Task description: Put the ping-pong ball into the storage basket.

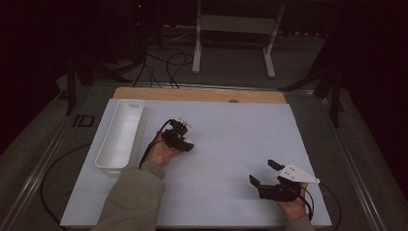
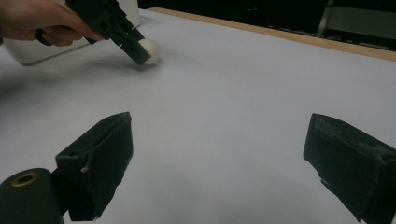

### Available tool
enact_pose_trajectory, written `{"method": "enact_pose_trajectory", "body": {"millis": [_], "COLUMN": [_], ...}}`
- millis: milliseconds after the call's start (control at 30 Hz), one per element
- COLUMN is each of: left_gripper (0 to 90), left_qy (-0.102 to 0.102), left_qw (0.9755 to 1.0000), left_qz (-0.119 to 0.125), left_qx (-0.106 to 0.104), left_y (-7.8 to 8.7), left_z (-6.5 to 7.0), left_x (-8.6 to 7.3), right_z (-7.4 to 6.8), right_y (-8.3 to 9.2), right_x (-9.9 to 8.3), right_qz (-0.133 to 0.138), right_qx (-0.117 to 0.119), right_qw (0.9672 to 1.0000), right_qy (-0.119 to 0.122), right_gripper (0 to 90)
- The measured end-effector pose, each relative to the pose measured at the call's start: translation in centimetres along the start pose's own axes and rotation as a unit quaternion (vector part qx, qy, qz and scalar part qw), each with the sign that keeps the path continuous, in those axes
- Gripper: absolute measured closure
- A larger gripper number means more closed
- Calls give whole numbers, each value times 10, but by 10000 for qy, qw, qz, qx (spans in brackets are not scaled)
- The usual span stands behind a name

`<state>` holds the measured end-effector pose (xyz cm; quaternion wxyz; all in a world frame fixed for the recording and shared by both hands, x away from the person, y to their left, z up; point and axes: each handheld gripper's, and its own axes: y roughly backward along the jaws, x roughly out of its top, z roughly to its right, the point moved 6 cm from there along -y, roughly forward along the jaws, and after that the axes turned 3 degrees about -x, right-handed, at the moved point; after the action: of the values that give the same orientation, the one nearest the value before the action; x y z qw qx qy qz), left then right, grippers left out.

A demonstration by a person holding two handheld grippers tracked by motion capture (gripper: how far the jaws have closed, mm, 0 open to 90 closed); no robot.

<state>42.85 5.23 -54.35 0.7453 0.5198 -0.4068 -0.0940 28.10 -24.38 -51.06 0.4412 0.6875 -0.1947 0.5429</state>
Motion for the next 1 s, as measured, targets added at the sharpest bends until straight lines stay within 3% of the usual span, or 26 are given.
{"method": "enact_pose_trajectory", "body": {"millis": [1000], "left_gripper": [516], "left_qy": [-66], "left_qw": [9985], "left_qz": [528], "left_qx": [141], "left_y": [31], "left_z": [7], "left_x": [10], "right_z": [0], "right_y": [0], "right_x": [0], "right_qz": [55], "right_qx": [-12], "right_qw": [10000], "right_qy": [-19], "right_gripper": [78]}}
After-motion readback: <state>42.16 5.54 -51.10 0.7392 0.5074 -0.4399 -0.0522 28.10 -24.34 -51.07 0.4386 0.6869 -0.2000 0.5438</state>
